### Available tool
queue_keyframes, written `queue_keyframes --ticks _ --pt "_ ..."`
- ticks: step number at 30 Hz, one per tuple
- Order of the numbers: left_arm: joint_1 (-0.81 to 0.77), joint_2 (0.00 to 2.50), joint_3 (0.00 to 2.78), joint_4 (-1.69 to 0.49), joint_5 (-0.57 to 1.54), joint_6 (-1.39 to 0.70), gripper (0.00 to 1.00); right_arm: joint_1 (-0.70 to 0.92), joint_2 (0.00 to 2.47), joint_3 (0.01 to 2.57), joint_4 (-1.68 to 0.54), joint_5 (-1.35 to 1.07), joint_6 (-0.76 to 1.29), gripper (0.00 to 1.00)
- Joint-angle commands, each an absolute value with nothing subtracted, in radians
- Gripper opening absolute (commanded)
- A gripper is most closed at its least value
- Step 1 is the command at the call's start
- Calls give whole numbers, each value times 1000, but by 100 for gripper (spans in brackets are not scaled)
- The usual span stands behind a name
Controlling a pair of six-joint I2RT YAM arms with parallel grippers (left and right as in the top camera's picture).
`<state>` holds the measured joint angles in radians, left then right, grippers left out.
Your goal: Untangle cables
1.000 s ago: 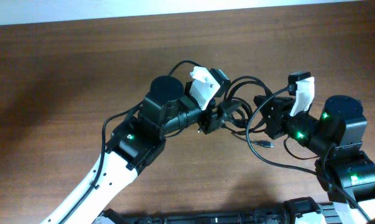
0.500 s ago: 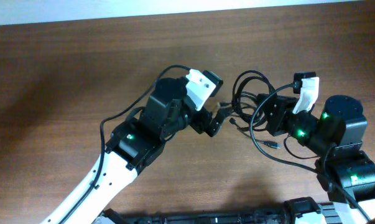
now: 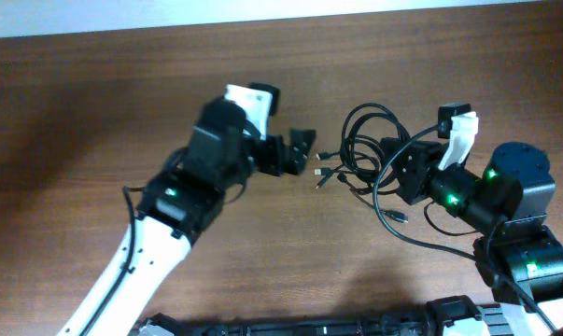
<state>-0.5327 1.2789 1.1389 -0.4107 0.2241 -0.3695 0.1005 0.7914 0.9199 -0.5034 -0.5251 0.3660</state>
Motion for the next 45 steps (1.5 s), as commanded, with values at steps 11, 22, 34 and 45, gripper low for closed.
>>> queue_keyframes --ticks 11,22,34,45 --pt "-456 1262 1150 -408 615 -434 100 98 787 937 -383 -995 56 4" --pt "-456 1262 1150 -527 711 -422 100 97 787 937 -376 -965 60 4" --pt "-482 1267 1150 -573 711 -436 100 98 787 937 -369 -958 60 4" --pt "-568 1303 1150 -531 715 -723 91 98 787 937 -369 -957 60 4"
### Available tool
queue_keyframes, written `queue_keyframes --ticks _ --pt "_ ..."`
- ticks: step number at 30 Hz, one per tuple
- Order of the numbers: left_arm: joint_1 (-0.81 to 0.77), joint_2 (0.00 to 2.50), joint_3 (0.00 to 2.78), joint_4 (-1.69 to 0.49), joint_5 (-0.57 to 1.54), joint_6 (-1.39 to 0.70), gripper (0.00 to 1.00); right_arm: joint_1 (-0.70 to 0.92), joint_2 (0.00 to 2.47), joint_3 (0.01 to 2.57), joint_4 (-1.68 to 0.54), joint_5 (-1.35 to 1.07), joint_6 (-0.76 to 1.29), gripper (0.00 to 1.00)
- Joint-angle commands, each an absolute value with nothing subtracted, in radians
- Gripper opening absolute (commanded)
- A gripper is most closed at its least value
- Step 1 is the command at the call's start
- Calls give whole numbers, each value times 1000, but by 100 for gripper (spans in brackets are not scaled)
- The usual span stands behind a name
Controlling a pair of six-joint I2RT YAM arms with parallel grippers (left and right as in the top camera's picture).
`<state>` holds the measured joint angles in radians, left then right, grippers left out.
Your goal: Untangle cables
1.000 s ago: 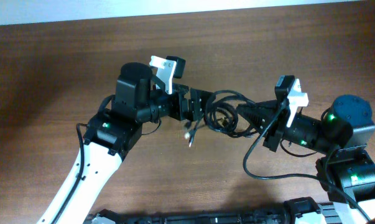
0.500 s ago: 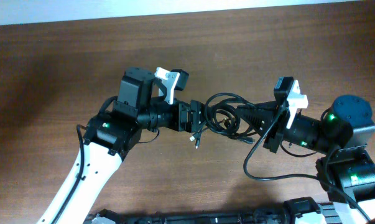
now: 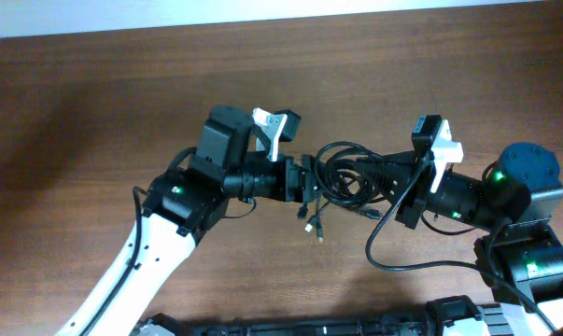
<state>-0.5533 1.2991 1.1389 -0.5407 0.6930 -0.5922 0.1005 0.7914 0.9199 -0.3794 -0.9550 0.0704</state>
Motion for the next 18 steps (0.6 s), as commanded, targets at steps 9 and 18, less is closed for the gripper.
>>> queue_keyframes --ticks 9,18 --pt "-568 1303 1150 -532 805 -1115 97 97 787 937 -365 -957 59 4" --pt "-568 1303 1150 -532 809 -1234 57 97 787 937 -361 -957 59 4"
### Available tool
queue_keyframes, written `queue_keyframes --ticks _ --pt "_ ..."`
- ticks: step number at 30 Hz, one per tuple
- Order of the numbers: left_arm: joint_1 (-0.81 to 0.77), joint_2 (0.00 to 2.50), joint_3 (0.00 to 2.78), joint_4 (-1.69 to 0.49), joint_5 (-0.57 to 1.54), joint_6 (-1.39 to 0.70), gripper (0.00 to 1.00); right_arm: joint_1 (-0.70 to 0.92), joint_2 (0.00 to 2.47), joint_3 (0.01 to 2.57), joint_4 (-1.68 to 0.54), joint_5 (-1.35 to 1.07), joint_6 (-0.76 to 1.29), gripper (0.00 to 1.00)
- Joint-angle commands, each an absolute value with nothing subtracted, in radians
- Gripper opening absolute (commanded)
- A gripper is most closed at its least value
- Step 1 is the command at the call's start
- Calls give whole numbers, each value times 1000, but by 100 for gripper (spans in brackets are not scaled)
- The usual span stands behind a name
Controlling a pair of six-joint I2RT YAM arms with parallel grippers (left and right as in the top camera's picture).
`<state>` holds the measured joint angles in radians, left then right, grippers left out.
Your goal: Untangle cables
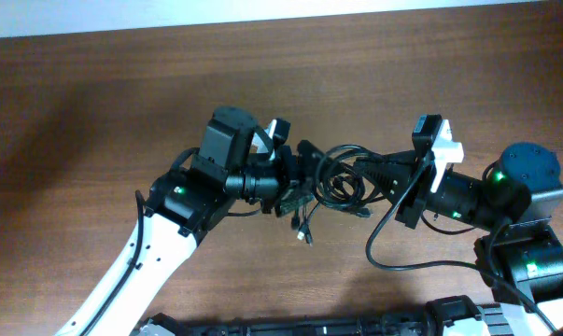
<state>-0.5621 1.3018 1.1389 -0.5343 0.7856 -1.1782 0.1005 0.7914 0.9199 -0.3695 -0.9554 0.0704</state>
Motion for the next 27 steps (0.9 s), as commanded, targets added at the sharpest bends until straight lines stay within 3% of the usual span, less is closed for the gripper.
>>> queue_keyframes --ticks 1,4,15,19,21,25,27 --pt "-568 1303 1150 -532 809 -1240 44 97 787 937 -361 -957 59 4" --pt "-568 1303 1150 -532 808 -1243 30 98 787 937 -362 -957 59 4" --pt "-568 1303 1150 -459 808 -1246 22 98 787 937 -369 -957 59 4" --pt "-568 1303 1150 -443 807 -1246 13 98 787 937 -372 -957 60 4" --pt "-568 1303 1150 -426 807 -1246 1 97 787 937 -379 -957 59 4" --pt "-567 1303 1150 -412 804 -1246 0 97 788 937 -381 -957 59 5" --pt "-567 1303 1150 -411 789 -1245 0 97 788 937 -381 -957 59 18"
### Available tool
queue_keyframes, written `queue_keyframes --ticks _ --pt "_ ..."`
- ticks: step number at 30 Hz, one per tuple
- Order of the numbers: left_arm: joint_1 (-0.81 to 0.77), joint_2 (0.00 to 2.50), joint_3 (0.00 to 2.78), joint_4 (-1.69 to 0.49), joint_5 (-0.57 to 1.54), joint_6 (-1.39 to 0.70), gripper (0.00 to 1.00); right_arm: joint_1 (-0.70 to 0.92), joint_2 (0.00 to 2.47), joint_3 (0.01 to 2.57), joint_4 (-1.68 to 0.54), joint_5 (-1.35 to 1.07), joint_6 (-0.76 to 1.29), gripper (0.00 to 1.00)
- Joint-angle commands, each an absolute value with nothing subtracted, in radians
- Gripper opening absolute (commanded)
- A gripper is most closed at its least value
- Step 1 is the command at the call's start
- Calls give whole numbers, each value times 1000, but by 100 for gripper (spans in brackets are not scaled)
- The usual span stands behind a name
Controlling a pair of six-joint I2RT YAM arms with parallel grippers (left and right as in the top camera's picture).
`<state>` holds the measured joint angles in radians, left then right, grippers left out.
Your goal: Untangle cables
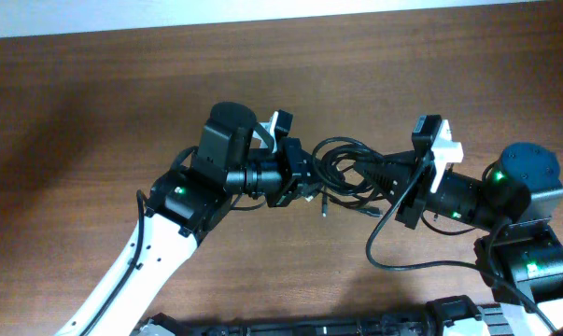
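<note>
A tangle of black cables [343, 157] hangs between my two grippers at mid-table in the overhead view. My left gripper [306, 183] comes in from the left and is shut on the tangle's left edge. My right gripper [372, 176] meets it from the right, shut on the loops' right side. A short plug end [324, 204] sticks out below the left gripper. One long cable strand [374, 250] loops down under the right arm. The fingertips themselves are largely hidden by the coils.
The brown wooden table [94, 112] stretches far to the left and back. The left arm's white link [132, 271] crosses the front left. The right arm's base [528, 243] stands at the front right edge.
The left gripper has turned at the wrist and sits a little lower and nearer the tangle. The dangling plug ends, then hanging low to the left, now show only as a short stub.
First both grippers were apart, the cables lying by the right gripper with plug ends loose on the table. Then the right gripper held the tangle toward the middle and the left gripper met it. Then the left gripper closed on the left strands, and both hold now.
</note>
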<state>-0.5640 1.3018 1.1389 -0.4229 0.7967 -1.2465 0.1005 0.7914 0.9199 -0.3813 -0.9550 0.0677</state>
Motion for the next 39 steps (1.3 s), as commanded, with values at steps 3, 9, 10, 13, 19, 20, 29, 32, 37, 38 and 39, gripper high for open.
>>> queue_keyframes --ticks 3,9,10,13,19,20,29,32,37,38,39 --pt "-567 1303 1150 -411 778 -1245 0 97 788 937 -382 -945 59 33" --pt "-542 1303 1150 -412 764 -1244 0 97 788 937 -446 -809 60 51" --pt "-531 1303 1150 -412 769 -1242 0 97 788 937 -459 -780 60 55" --pt "-496 1303 1150 -412 793 -1240 0 97 788 937 -512 -644 82 62" --pt "-473 1303 1150 -414 818 -1198 0 97 788 937 -602 -407 121 67" --pt "-473 1303 1150 -414 820 -1195 0 97 788 937 -611 -385 121 68" --pt "-469 1303 1150 -420 796 -1191 0 97 788 937 -632 -318 185 73" --pt "-459 1303 1150 -420 746 -1191 0 97 788 937 -611 -369 186 76" --pt "-455 1303 1150 -419 724 -1196 0 97 788 937 -537 -496 200 79" --pt "-455 1303 1150 -418 744 -1196 0 98 788 937 -535 -498 200 79" --pt "-455 1303 1150 -412 776 -1196 0 97 788 937 -535 -497 199 79"
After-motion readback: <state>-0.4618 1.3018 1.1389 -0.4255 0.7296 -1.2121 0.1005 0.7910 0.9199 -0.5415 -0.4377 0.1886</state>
